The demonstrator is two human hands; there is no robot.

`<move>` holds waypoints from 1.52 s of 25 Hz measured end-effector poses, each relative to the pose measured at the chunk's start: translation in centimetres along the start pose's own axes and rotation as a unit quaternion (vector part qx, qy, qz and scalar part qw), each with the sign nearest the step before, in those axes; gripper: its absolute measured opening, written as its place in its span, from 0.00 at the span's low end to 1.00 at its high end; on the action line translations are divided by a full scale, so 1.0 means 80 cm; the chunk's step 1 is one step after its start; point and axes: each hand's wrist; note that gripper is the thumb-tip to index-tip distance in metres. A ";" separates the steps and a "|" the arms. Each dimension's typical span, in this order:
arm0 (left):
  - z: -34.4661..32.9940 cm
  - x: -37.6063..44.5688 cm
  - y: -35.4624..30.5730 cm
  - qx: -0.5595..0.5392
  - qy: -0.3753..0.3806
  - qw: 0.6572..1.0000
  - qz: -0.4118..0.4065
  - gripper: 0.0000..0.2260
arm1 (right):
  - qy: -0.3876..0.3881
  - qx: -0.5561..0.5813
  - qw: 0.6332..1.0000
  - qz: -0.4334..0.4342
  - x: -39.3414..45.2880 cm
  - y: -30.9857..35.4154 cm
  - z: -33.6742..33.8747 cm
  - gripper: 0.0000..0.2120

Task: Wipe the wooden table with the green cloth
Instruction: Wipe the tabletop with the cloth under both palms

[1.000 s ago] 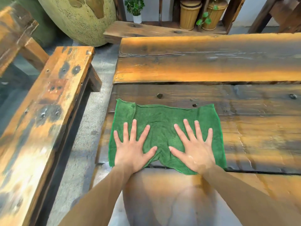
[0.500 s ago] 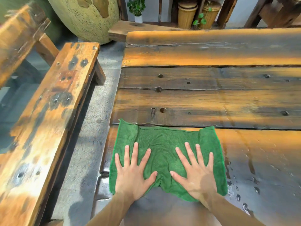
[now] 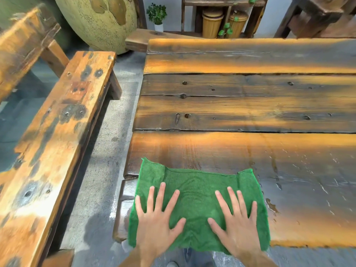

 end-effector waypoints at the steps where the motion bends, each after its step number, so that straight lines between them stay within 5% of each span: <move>1: 0.006 0.011 0.000 0.004 -0.005 1.000 -0.002 0.35 | -0.001 0.016 1.000 -0.019 0.007 0.001 0.006 0.36; 20: 0.007 0.104 -0.034 0.047 0.025 0.998 -0.019 0.36 | 0.025 0.012 0.993 -0.116 0.080 -0.058 0.024 0.39; 38: 0.100 0.405 -0.077 0.032 -0.005 0.997 0.069 0.32 | 0.004 0.040 0.996 -0.075 0.398 -0.174 0.150 0.36</move>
Point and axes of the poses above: each hand's wrist, its own x-axis towards the middle knuckle, its own z-axis out of the back of the hand, y = z × x, and after that the axes turned 8 degrees about y, right-handed
